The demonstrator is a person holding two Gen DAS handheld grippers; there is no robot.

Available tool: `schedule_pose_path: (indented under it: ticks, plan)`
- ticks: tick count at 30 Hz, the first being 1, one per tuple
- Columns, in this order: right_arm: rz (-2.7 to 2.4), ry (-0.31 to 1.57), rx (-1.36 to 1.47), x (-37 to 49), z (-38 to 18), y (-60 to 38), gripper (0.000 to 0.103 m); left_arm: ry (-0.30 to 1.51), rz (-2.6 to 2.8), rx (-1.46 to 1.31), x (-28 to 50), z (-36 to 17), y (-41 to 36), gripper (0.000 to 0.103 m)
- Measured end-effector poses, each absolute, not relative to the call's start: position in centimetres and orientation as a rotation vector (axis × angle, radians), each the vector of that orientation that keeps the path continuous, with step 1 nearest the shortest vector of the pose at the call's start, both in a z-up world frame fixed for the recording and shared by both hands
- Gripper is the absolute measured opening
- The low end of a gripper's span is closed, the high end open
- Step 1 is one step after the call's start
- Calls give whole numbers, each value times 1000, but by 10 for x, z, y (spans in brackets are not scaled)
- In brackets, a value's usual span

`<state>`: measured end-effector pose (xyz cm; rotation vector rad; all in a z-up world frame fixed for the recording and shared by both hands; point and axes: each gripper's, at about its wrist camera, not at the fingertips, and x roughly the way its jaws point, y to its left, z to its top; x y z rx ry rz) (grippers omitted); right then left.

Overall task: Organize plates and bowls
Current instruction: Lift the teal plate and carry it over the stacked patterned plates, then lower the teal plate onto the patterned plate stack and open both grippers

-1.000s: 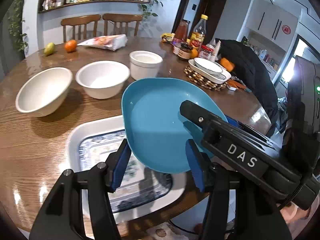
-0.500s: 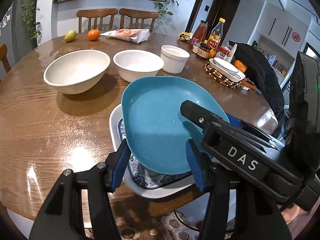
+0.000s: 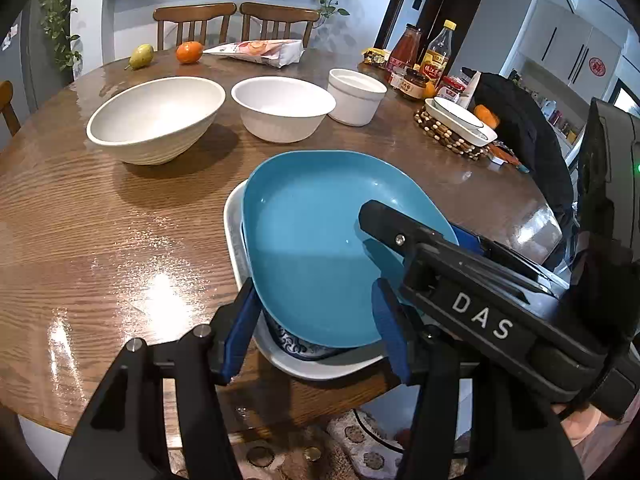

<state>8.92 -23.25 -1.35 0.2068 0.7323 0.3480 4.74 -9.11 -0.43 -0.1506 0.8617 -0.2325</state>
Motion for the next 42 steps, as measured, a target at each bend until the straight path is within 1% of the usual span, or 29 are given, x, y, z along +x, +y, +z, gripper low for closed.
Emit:
schedule_pose_path:
  ticks: [22, 24, 26, 27, 36, 42]
  plan:
    - [337, 784, 234, 91, -21, -235, 57, 897, -295, -195, 42, -5, -85, 57]
    - [346, 790, 246, 91, -21, -236, 59, 892, -293, -200, 40, -3, -84, 58]
    - [345, 790, 249, 92, -20, -237, 64, 881, -290, -197, 38, 0, -83, 60]
    - [345, 784, 250, 91, -19, -237, 65, 873, -288, -195, 36, 2, -82, 61]
    - [330, 748, 241, 85, -11, -240, 65, 830, -279, -227, 31, 12, -69, 63]
    - [327, 732, 246, 81, -6, -244, 65, 795, -247, -261, 30, 19, -53, 66]
